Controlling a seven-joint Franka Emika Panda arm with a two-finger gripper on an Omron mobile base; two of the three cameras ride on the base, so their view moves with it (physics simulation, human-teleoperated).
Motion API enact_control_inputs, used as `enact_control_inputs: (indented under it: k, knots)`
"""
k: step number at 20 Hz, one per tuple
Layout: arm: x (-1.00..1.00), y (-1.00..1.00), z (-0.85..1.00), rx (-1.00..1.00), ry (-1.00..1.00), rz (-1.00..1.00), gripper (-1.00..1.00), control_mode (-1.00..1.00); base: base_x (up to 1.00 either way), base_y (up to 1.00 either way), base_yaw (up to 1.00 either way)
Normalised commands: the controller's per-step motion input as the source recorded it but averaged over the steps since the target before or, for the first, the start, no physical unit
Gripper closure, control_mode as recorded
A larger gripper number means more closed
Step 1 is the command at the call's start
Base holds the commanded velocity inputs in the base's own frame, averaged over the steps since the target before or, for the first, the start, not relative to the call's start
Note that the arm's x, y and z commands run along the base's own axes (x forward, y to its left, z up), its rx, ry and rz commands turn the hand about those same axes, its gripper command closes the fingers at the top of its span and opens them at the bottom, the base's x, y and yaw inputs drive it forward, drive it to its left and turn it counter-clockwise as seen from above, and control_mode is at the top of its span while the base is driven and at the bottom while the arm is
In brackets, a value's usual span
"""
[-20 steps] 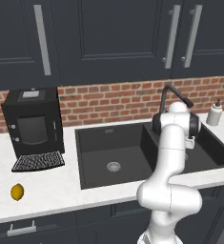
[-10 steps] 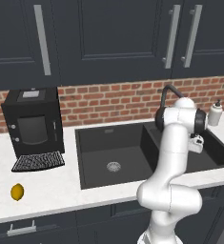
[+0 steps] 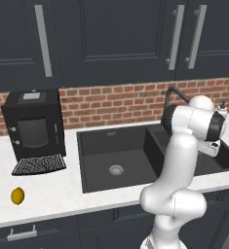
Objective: Pick the lemon wedge from the sink and place it in the bowl. Then pick the bowl and place it in the microwave. Then close the microwave door and press the start button.
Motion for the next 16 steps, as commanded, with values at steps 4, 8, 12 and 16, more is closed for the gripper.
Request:
enact_control_inputs:
  k: [4, 8, 12, 16]
  knots:
    - [-0.35, 0.00, 1.00, 0.01, -0.03, -0.08, 1.00, -1.00, 0.00, 0.00, 0.00]
    - [-0.23, 0.00, 1.00, 0.00, 0.00, -0.08, 1.00, -1.00, 0.00, 0.00, 0.00]
    - [-0.42, 0.01, 0.99, 0.01, -0.01, -0.01, 1.00, -1.00, 0.00, 0.00, 0.00]
    - [-0.44, 0.15, 0.99, 0.00, -0.02, 0.00, 1.00, -1.00, 0.00, 0.00, 0.00]
